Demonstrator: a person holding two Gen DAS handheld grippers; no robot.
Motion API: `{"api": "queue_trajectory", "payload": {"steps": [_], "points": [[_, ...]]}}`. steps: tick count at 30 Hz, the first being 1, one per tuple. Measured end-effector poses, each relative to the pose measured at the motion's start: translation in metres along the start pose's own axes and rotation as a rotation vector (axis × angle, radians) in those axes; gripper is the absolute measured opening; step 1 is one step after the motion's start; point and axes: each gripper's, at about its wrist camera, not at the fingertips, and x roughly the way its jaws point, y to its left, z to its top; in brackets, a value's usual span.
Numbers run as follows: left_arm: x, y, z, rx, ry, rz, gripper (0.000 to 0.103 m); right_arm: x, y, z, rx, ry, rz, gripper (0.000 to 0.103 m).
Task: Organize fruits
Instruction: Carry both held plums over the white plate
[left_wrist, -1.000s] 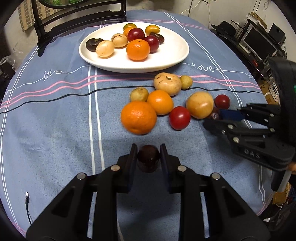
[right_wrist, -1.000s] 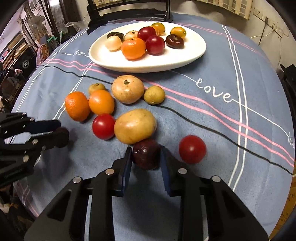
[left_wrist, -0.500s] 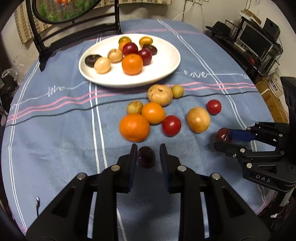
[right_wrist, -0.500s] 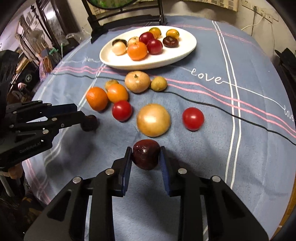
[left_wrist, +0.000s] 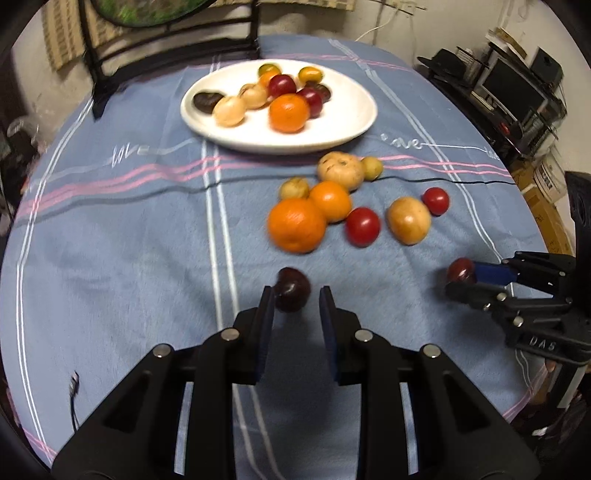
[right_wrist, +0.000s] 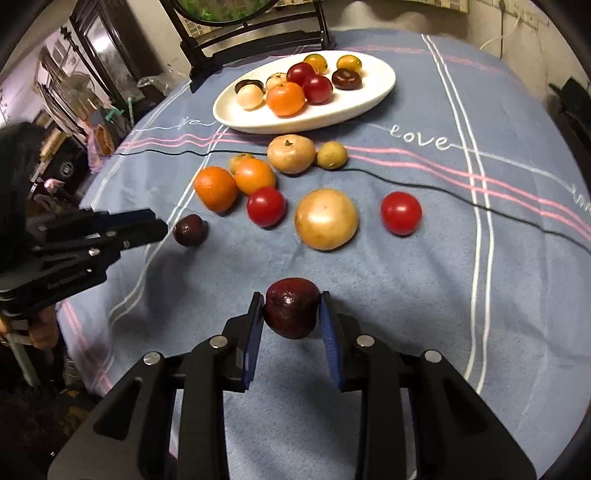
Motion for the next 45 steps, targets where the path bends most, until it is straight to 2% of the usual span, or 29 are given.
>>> {"api": "queue_trajectory", "payload": {"steps": [2, 6, 7, 8, 9, 10, 15, 16, 18, 21, 24, 30, 34, 39, 45], "points": [[0.003, 0.006, -0.004, -0.019, 0.015, -0.004, 0.026, 0.003, 0.002, -0.002, -0.034, -0.002, -0.047, 0.030], [0.008, 0.007, -0.007, -0.019, 0.021, 0.007, 0.026, 0.010, 0.006, -0.004, -0.050, 0.019, -0.054, 0.030], [0.009, 0.007, -0.006, -0.019, 0.020, 0.007, 0.029, 0.011, 0.005, -0.005, -0.046, 0.024, -0.048, 0.030], [0.011, 0.005, -0.004, -0.016, 0.016, 0.006, 0.034, 0.013, 0.004, -0.004, -0.037, 0.031, -0.032, 0.030], [0.013, 0.003, -0.002, -0.009, 0.011, 0.011, 0.049, 0.013, 0.004, -0.004, -0.035, 0.032, -0.025, 0.030], [0.016, 0.001, 0.000, -0.003, 0.003, 0.017, 0.057, 0.013, 0.004, -0.004, -0.039, 0.032, -0.028, 0.030], [0.036, -0.008, 0.011, 0.034, 0.024, 0.030, 0.056, 0.014, 0.002, -0.001, -0.044, 0.036, -0.037, 0.030], [0.042, -0.008, 0.012, 0.038, 0.039, 0.034, 0.051, 0.014, 0.002, -0.001, -0.041, 0.037, -0.035, 0.030], [0.052, -0.007, 0.012, 0.040, 0.068, 0.046, 0.032, 0.014, 0.002, -0.002, -0.043, 0.038, -0.040, 0.030], [0.047, -0.008, 0.012, 0.050, 0.067, 0.033, 0.031, 0.014, 0.003, -0.002, -0.045, 0.038, -0.047, 0.030], [0.031, -0.009, 0.013, 0.057, 0.032, 0.024, 0.031, 0.011, 0.003, 0.000, -0.038, 0.026, -0.043, 0.030], [-0.001, -0.018, 0.034, 0.058, -0.020, 0.023, 0.031, -0.001, 0.010, 0.013, -0.025, -0.017, -0.020, 0.030], [-0.026, -0.021, 0.063, 0.067, -0.085, 0.017, 0.031, -0.026, 0.019, 0.041, -0.054, -0.097, -0.014, 0.030], [-0.051, -0.020, 0.112, 0.061, -0.175, 0.051, 0.031, -0.064, 0.029, 0.093, -0.094, -0.239, -0.004, 0.030], [-0.054, -0.021, 0.156, 0.058, -0.228, 0.115, 0.032, -0.079, 0.028, 0.147, -0.117, -0.331, -0.018, 0.030]]}}
